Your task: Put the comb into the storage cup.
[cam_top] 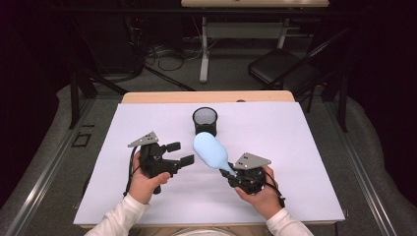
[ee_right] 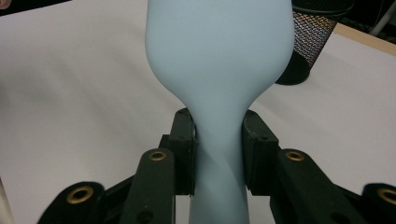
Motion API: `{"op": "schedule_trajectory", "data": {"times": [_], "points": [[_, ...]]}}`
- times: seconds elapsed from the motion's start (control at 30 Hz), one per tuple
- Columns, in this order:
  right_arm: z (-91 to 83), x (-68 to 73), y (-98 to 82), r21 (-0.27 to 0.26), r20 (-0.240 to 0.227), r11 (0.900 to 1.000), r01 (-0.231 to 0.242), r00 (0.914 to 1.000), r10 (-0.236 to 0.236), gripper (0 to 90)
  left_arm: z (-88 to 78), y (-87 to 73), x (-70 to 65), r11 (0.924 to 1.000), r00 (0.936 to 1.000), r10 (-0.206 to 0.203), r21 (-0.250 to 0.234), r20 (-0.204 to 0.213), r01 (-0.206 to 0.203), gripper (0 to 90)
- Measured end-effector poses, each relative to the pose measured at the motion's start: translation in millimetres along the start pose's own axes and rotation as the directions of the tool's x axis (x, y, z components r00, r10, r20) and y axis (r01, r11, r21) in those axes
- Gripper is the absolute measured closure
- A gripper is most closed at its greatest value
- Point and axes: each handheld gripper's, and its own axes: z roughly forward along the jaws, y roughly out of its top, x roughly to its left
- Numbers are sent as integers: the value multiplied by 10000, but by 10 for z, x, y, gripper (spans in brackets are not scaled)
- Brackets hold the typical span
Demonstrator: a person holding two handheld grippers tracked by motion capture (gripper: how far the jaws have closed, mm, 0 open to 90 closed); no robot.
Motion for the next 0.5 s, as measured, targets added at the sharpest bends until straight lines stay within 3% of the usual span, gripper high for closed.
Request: {"op": "schedule_trajectory", "data": {"times": [0.5], "points": [[-35, -16, 3, -249, 69, 9996, -127, 9999, 129, 695, 51, 15, 15, 9993, 9993, -363, -18, 14, 363, 60]]}}
